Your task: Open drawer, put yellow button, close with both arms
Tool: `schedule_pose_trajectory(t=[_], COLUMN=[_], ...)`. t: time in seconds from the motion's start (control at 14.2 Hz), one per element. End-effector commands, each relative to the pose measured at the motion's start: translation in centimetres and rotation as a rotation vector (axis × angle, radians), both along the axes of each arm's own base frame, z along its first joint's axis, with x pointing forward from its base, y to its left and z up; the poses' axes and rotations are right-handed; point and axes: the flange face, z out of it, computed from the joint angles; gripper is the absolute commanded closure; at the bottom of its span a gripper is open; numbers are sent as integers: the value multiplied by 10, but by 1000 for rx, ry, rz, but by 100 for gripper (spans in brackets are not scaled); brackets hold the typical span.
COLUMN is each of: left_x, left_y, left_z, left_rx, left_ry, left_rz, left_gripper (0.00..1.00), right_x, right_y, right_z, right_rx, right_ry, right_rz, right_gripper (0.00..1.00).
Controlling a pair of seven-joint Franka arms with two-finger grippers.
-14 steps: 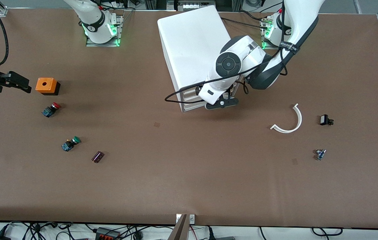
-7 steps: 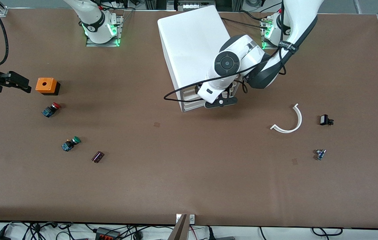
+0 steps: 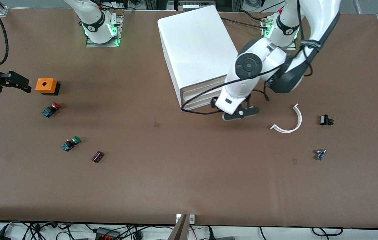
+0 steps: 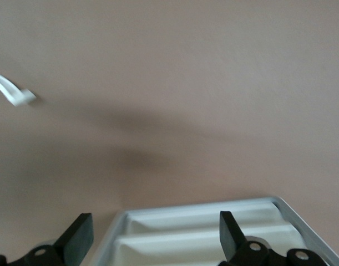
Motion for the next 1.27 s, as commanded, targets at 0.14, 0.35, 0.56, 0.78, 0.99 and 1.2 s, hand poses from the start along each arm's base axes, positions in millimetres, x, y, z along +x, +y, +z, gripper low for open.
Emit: schedule_pose_trajectory(t=[0.14, 0.35, 0.56, 0.78, 0.99, 1.2], left_x=[38, 59, 74, 77, 68, 58], left_y=[75, 125, 189, 232, 267, 291], left_z=[39, 101, 151, 175, 195, 172], left_rx=[79, 84, 62, 52, 21, -99], left_ry=[-9, -32, -18, 9, 23, 37], left_rz=[-107, -174, -260, -351, -355, -276], left_gripper=[0, 0, 0, 0, 0, 0], right_x=[-8, -8, -8, -7, -8, -8], right_y=[0, 0, 1, 3, 0, -1], right_z=[4, 3, 6, 16, 17, 16], right_rx=[2, 0, 0, -1, -1, 1], right_ry=[4, 7, -1, -22, -24, -18], right_rz=[6, 8, 9, 12, 9, 5], right_gripper=[0, 0, 0, 0, 0, 0])
